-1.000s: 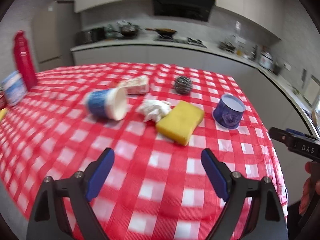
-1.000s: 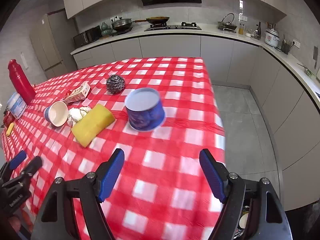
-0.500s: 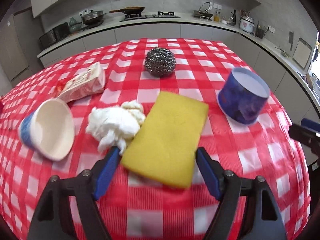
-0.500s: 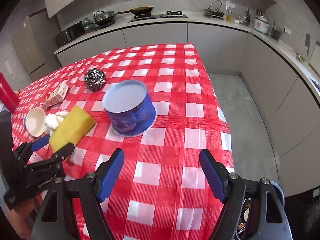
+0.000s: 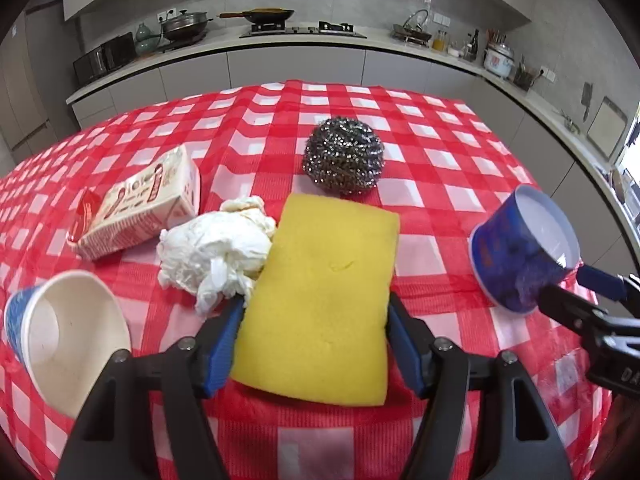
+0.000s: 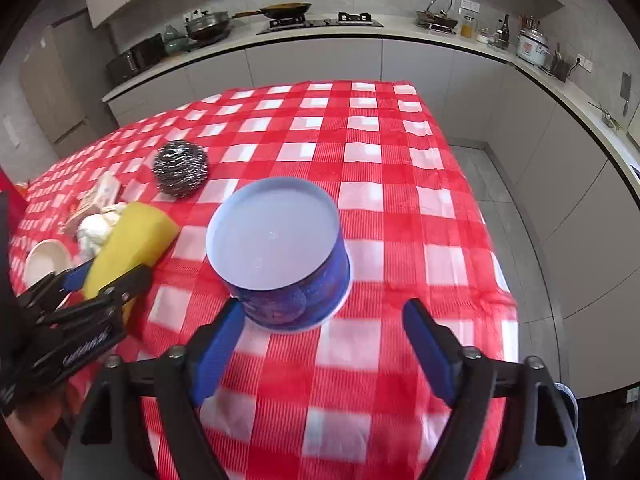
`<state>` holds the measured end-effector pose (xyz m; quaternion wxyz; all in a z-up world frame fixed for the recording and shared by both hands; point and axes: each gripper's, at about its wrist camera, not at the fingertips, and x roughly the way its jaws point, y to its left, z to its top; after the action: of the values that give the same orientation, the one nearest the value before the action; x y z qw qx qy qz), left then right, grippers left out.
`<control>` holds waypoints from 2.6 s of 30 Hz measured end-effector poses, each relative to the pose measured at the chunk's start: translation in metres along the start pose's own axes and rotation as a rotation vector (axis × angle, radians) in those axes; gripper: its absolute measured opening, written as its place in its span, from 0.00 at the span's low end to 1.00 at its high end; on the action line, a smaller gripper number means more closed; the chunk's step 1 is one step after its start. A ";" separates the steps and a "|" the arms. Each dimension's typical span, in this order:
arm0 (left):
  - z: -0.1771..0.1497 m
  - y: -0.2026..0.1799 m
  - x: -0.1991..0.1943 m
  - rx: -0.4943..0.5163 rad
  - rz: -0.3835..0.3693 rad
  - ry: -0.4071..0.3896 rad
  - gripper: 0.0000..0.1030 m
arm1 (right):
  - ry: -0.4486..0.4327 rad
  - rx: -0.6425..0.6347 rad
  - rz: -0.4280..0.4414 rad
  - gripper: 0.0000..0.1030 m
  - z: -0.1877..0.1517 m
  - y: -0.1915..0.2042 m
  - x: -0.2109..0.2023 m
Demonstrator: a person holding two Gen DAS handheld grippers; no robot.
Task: Collect trash
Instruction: 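Grasp the yellow sponge with the left tool while the right tool grasps the blue container, then release the sponge into the black bin with the left tool while the right drops the container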
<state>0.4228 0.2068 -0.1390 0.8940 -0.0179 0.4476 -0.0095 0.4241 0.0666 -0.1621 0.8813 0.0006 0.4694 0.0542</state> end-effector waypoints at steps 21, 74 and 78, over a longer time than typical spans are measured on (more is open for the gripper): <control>-0.002 0.003 -0.016 -0.029 -0.040 -0.031 0.54 | -0.050 -0.019 0.030 0.74 0.017 0.008 0.002; -0.101 -0.076 -0.081 0.010 -0.016 -0.036 0.50 | -0.091 -0.025 0.089 0.74 -0.067 -0.057 -0.095; -0.100 -0.079 -0.093 -0.007 -0.017 -0.061 0.50 | -0.094 -0.023 0.087 0.74 -0.071 -0.065 -0.103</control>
<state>0.2866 0.1289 -0.1215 0.9069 -0.0253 0.4202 -0.0151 0.3146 -0.0115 -0.1202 0.8992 0.0134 0.4263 0.0975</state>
